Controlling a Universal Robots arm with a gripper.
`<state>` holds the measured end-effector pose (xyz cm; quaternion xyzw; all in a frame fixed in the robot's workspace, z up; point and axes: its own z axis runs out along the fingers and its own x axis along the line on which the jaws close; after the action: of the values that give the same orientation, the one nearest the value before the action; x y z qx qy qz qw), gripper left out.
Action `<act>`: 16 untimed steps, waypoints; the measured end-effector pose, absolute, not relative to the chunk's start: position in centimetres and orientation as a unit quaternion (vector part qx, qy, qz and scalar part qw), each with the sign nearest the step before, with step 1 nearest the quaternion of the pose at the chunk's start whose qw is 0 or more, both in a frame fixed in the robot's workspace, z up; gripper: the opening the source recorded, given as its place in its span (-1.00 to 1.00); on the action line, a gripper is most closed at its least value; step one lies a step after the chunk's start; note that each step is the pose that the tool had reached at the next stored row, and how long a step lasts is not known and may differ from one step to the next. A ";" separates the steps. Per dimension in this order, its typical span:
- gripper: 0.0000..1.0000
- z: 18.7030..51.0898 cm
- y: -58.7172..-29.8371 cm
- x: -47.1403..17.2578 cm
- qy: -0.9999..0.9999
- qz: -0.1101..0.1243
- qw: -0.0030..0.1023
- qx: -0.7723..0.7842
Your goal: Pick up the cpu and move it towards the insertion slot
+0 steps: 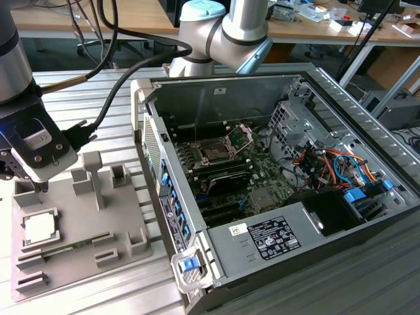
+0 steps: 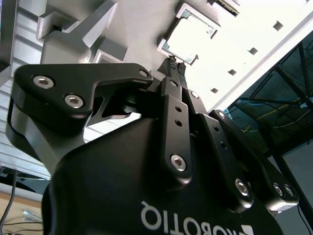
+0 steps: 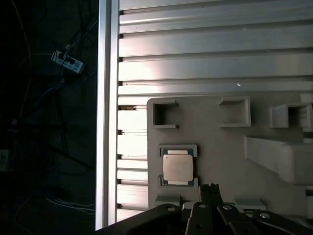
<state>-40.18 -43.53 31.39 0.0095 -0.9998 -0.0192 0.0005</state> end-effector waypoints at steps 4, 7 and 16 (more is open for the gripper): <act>-0.79 31.3 -43.5 -40.2 -1.000 -0.019 0.000 0.010; -0.79 31.2 -43.6 -40.2 -1.000 -0.019 0.000 0.010; -0.79 30.8 -43.7 -40.6 -1.000 -0.019 0.000 0.010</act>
<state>-40.55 -43.65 30.84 0.0096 -0.9998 -0.0192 0.0004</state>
